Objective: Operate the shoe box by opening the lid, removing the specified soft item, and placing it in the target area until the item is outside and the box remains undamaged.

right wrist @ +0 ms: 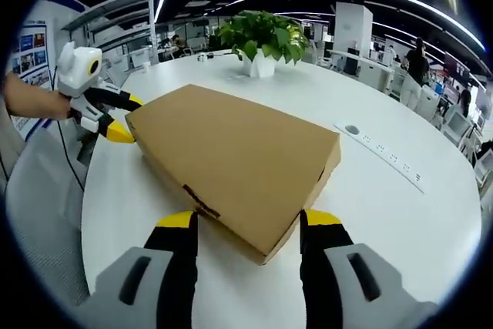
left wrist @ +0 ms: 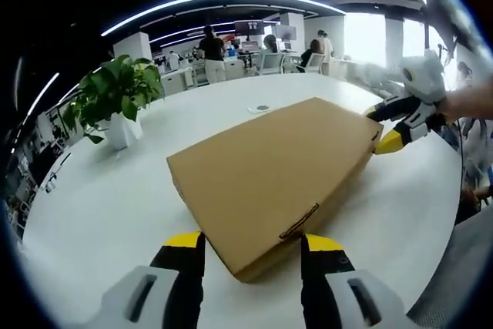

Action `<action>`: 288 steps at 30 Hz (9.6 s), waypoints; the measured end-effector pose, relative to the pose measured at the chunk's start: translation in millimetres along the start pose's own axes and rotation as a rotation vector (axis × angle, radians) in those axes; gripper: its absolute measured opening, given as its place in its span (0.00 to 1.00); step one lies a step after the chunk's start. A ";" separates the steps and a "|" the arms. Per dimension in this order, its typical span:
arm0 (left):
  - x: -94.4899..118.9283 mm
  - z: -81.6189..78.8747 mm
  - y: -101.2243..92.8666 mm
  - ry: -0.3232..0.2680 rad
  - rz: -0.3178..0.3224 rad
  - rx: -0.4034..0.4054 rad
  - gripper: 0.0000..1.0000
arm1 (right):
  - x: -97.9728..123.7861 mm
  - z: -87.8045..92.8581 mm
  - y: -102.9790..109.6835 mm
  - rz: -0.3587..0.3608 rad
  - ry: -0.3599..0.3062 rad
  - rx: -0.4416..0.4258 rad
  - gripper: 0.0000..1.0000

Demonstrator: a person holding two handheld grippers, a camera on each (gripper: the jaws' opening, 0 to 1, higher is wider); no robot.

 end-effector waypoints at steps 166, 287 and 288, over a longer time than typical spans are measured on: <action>103.2 -23.5 97.9 -0.171 0.053 -0.075 0.40 | 45.5 -46.4 139.6 0.031 -0.251 -0.011 0.53; 21.0 -8.5 137.4 -0.081 -0.054 0.048 0.06 | -7.8 -49.2 62.0 0.286 -0.130 -0.139 0.00; 20.7 -9.0 137.2 -0.082 -0.054 0.048 0.06 | -8.0 -49.8 61.8 0.285 -0.130 -0.140 0.00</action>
Point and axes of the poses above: the point that each gripper's makers call its tool centre point, and the gripper's own axes: x roughly backward along the fingers, y roughly to its left, z roughly out of its underside, the point moved 9 cm from there along x, roughly backward along the fingers, and after that the axes turned 10 degrees about -x, right-handed, at the moved point
